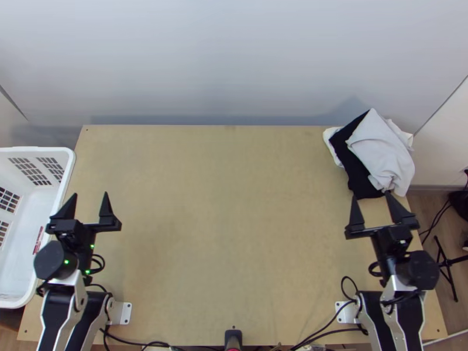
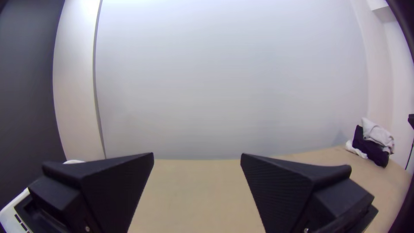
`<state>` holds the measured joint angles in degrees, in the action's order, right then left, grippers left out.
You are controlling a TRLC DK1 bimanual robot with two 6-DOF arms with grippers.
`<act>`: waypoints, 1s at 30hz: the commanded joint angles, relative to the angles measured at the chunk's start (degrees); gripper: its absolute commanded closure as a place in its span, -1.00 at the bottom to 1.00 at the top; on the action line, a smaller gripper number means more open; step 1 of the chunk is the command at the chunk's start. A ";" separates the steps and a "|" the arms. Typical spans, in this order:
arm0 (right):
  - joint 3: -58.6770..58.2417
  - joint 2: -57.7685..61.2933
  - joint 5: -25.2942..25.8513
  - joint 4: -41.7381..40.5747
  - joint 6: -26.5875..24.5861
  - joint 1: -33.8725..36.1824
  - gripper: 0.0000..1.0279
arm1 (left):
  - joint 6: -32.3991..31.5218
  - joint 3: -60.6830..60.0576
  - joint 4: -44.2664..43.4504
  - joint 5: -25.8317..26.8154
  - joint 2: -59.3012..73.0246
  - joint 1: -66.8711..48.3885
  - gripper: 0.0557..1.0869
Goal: Fold the t-shirt
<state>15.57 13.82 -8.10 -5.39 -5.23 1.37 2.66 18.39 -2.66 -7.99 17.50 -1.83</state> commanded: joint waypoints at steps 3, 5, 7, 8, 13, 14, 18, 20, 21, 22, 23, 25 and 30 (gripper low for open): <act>-10.21 -4.33 0.36 -10.61 -1.27 -4.44 -0.93 | 0.95 -14.26 -15.63 2.28 -7.65 -0.46 -0.90; -11.62 -5.30 0.36 -10.61 -1.36 -4.44 -0.93 | 1.48 -16.72 -15.36 2.28 -13.98 -1.25 -0.90; -13.29 -8.55 0.36 -10.61 -1.36 -4.27 -0.93 | 2.88 -18.57 -14.83 2.28 -17.76 -1.60 -0.90; -14.34 -11.45 0.36 -10.26 -1.09 -4.18 -0.93 | 2.88 -18.39 -14.22 2.28 -17.50 -1.08 -0.90; -15.49 -14.09 0.54 -3.49 1.54 -4.00 -0.93 | 0.60 -18.57 -2.88 2.28 -17.67 0.24 -0.90; -15.49 -14.09 0.54 0.82 1.89 -4.00 -0.93 | -0.90 -18.30 1.78 2.72 -17.58 -0.37 -0.90; -15.31 -14.00 1.95 4.25 1.46 -4.79 -0.93 | -1.43 -18.13 3.01 6.85 -16.00 0.24 -0.90; -15.31 -13.74 2.12 4.33 1.54 -4.44 -0.93 | -1.43 -18.13 2.83 6.85 -17.58 1.39 -0.90; -15.31 -13.82 2.12 4.33 1.54 -4.44 -0.93 | -1.51 -18.22 2.66 6.85 -17.67 1.39 -0.90; -15.31 -13.91 2.12 4.25 1.54 -4.44 -0.93 | -1.51 -18.22 2.83 6.85 -17.32 1.47 -0.90; -15.31 -13.91 2.12 4.25 1.54 -4.44 -0.93 | -1.51 -18.22 2.83 6.85 -17.41 1.47 -0.90; -15.31 -13.91 2.12 4.25 1.54 -4.44 -0.93 | -1.51 -18.22 2.83 6.85 -17.50 1.39 -0.90; -15.31 -13.91 2.12 4.25 1.54 -4.44 -0.93 | -1.51 -18.22 2.74 6.85 -17.50 1.39 -0.90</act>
<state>0.40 0.12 -6.15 -1.83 -3.73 -3.01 1.30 0.40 -0.91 -1.45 0.32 -0.71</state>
